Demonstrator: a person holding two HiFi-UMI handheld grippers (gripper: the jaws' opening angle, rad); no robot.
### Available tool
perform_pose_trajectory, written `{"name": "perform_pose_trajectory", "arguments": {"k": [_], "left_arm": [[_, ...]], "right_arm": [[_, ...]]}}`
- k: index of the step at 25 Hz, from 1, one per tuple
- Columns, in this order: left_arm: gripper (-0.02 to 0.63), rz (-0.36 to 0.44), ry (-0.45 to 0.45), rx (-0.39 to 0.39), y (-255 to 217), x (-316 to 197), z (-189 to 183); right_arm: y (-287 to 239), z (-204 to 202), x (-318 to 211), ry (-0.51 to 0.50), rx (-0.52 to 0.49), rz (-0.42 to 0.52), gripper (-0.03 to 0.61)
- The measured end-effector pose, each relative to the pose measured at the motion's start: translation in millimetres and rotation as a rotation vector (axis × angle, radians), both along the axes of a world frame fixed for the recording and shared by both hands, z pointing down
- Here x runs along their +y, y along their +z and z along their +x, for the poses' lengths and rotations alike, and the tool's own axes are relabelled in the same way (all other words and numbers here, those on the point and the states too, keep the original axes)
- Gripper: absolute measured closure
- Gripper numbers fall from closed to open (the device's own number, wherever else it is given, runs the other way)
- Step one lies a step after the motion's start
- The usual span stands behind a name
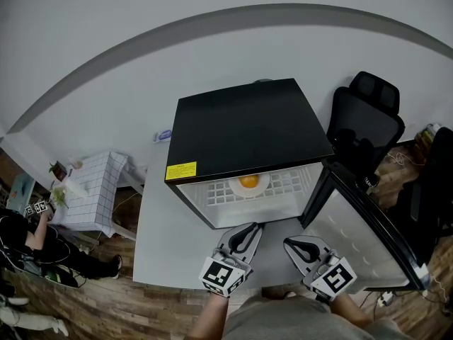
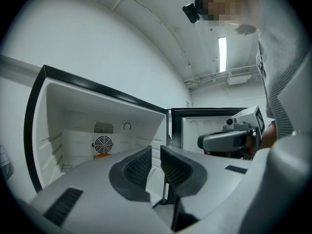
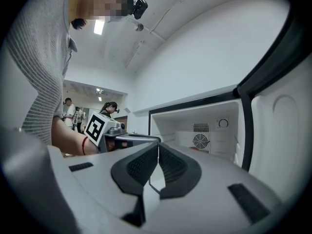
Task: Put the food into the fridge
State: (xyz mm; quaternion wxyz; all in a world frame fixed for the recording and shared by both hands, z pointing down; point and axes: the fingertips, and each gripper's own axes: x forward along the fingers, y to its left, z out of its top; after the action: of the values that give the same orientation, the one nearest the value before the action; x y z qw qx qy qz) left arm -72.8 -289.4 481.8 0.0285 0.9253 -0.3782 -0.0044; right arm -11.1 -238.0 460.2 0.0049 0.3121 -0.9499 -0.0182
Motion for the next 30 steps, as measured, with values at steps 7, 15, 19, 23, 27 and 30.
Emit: {"name": "perform_pose_trajectory", "arguments": {"k": [7, 15, 19, 23, 27, 30], "left_arm": [[0.471, -0.028, -0.043, -0.018, 7, -22, 1], [0.367, -0.035, -0.143, -0.057, 19, -56, -5], [0.318, -0.042, -0.179, -0.096, 29, -73, -7], [0.295, -0.058, -0.208, -0.103, 37, -87, -9], [0.278, -0.065, -0.252, -0.133, 44, -100, -13], [0.263, -0.085, -0.290, -0.151, 52, -110, -18]], "right_arm": [[6, 4, 11, -0.013, 0.012, -0.023, 0.565], [9, 11, 19, -0.016, 0.016, -0.023, 0.565], [11, 14, 23, -0.020, 0.023, -0.029, 0.565], [12, 14, 26, -0.027, 0.024, -0.034, 0.565], [3, 15, 24, -0.018, -0.007, -0.018, 0.565], [0, 14, 23, -0.016, -0.014, -0.016, 0.565]]}}
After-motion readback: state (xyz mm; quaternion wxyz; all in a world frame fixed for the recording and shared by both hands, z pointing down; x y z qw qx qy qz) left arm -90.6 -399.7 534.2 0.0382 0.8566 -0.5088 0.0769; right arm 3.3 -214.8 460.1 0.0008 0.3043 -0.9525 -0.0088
